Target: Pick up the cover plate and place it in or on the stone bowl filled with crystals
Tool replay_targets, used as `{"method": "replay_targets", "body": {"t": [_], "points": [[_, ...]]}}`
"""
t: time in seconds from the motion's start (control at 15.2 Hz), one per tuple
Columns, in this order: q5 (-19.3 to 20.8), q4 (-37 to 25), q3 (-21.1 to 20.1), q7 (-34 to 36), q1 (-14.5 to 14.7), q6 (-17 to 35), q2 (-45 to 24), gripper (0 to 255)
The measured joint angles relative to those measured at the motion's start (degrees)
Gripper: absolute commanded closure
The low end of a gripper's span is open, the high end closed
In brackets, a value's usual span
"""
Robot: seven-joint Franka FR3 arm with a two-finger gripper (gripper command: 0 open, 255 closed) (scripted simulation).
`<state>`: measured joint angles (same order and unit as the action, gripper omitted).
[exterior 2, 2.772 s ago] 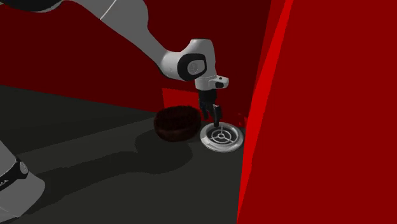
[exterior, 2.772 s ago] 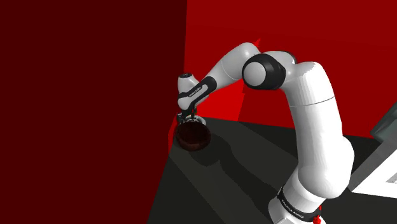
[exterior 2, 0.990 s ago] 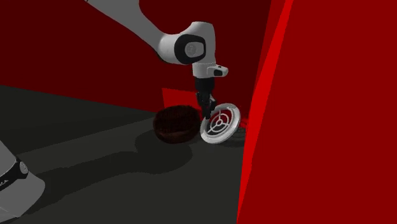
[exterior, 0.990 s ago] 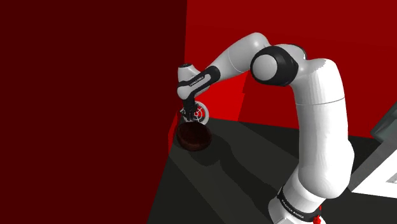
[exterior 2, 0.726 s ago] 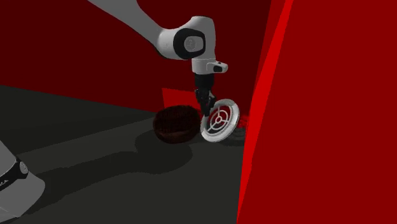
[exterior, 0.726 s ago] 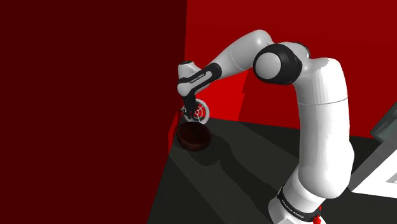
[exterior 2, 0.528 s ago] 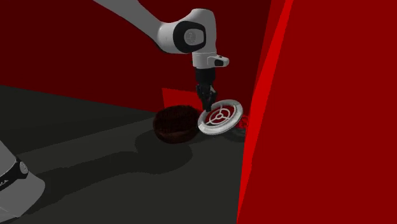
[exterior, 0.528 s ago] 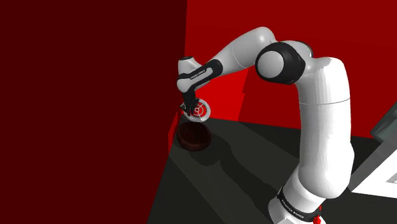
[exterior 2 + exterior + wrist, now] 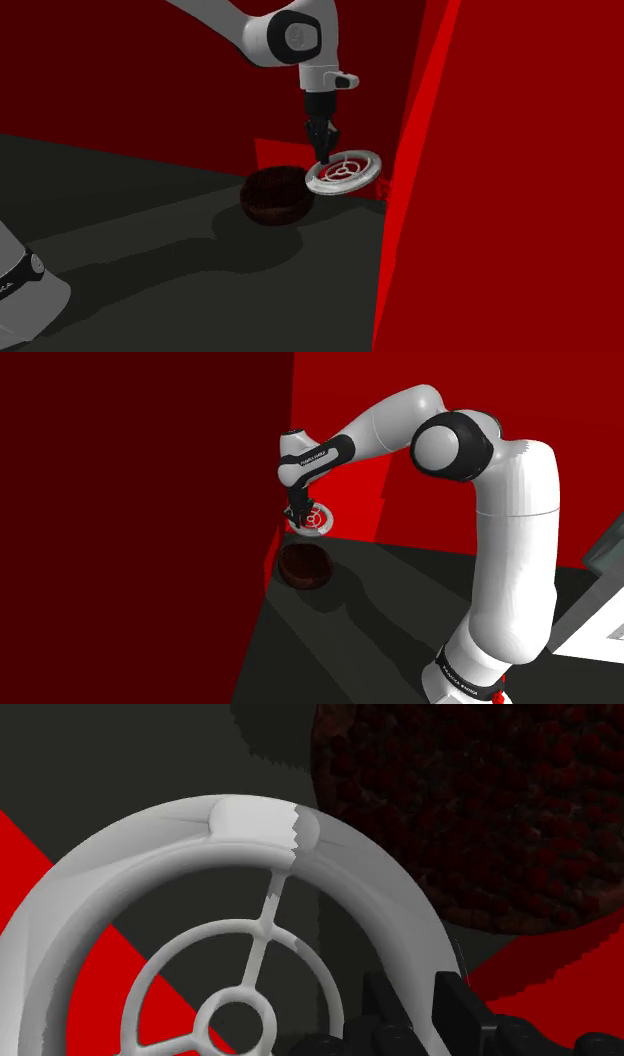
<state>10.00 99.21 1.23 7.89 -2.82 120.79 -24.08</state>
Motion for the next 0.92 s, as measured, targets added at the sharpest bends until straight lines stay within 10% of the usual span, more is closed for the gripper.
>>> {"method": "replay_targets", "body": {"t": [0.92], "points": [[0.9, 20.0, -4.4, 13.5, 8.3, 2.6, 17.7, 255]]}}
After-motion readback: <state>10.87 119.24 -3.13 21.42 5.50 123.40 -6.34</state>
